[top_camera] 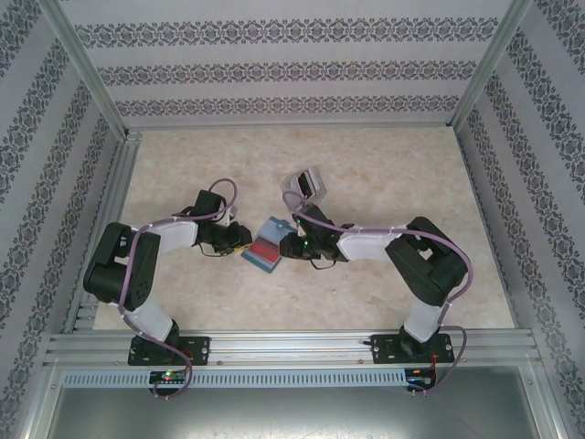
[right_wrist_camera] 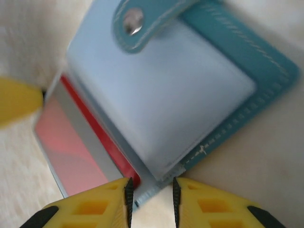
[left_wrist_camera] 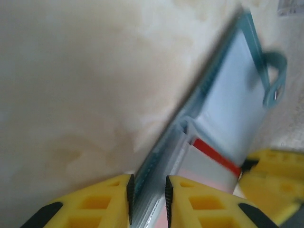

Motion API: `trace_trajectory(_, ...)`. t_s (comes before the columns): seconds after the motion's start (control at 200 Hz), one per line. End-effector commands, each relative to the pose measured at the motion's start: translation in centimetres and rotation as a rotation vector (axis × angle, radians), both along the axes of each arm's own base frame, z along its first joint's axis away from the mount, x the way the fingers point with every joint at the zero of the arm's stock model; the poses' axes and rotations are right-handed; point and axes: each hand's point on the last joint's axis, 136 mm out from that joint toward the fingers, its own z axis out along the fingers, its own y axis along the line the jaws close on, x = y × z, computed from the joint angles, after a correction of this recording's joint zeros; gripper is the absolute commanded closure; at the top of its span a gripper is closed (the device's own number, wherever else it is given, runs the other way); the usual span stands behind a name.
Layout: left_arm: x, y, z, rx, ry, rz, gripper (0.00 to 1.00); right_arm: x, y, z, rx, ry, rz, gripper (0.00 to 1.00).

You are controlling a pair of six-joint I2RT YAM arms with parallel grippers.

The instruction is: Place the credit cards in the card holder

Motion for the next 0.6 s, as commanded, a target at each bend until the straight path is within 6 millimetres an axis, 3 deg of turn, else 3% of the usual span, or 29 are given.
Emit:
trace_trajectory(0.0,-1.0,-0.1,0.7,-0.035,-0.008,0.023,0.73,3.6,1.3,1.6,0.025,-0.075,0.012,0.69)
trace_trajectory(0.205,-2.9,-2.5,-0.6,-0.063,0.012,0.011,0.74,6.4,5.1,1.8,0.089,-0.036,0.088,0.69)
trace_trajectory(0.37,-3.1,-4.8,-0.4,-0.082,-0.008,-0.002,0.74,7.0,7.5,1.6,0.131,0.012,0.144,0.68)
trace_trajectory(0.5,-2.6,-6.2,0.4,-0.084,-0.039,-0.018,0.74,7.3,7.9,2.2,0.126,0.007,0.165,0.67)
trace_trajectory(0.595,-2.2,-7.0,0.9,-0.086,-0.056,-0.028,0.72,7.7,7.6,4.0,0.120,-0.026,0.172,0.65)
